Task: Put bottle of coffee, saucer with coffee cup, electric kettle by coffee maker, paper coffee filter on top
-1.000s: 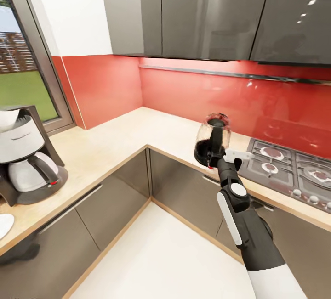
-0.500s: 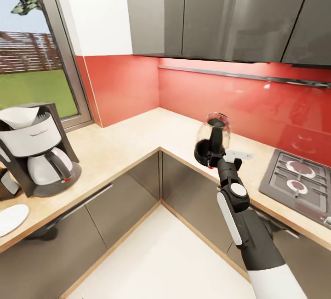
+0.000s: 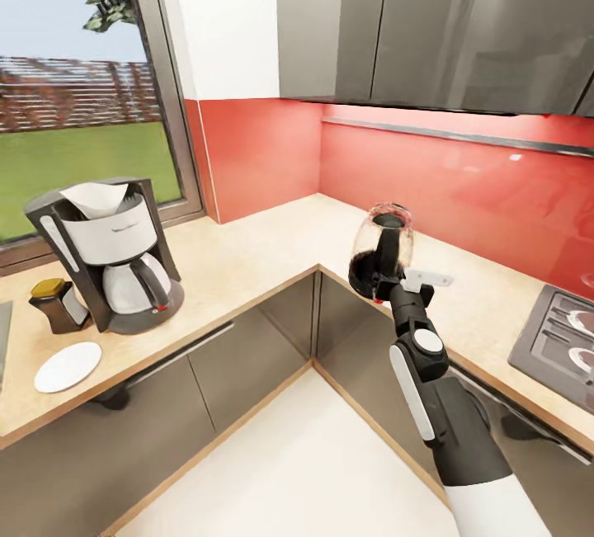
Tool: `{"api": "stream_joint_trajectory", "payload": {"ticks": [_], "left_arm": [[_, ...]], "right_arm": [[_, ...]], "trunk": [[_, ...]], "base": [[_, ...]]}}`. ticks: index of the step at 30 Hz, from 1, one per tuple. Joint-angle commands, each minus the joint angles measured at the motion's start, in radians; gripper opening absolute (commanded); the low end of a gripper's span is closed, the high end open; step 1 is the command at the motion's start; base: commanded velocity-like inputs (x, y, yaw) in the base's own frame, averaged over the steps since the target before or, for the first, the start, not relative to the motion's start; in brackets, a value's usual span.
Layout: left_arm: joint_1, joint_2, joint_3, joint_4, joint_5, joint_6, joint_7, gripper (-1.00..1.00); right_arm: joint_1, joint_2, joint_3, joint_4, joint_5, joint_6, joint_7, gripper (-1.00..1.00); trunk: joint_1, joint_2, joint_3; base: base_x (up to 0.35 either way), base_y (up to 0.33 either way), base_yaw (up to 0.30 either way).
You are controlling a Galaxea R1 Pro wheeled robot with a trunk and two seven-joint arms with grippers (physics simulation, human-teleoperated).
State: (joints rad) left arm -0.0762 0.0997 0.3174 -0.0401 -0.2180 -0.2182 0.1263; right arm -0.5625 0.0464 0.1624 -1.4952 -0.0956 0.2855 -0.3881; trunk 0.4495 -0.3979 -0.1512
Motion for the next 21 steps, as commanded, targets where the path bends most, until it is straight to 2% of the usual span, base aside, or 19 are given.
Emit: {"api": "stream_joint_trajectory", "payload": {"ticks": [1, 21], "left_arm": [[-0.002, 0.000, 0.006, 0.002, -0.011, -0.004, 0.004, 1.00], [0.000, 0.001, 0.007, 0.006, -0.008, 0.004, 0.016, 1.00]], "right_arm": [[-0.002, 0.000, 0.002, -0.002, -0.006, 0.003, -0.008, -1.00], [-0.002, 0.000, 0.004, -0.001, -0.007, 0.000, -0.005, -1.00]], "trunk": [[0.001, -0.002, -0.002], [0.001, -0.002, -0.002]], "base": [[0.000, 0.000, 0.072], [0.000, 0.000, 0.006]]}}
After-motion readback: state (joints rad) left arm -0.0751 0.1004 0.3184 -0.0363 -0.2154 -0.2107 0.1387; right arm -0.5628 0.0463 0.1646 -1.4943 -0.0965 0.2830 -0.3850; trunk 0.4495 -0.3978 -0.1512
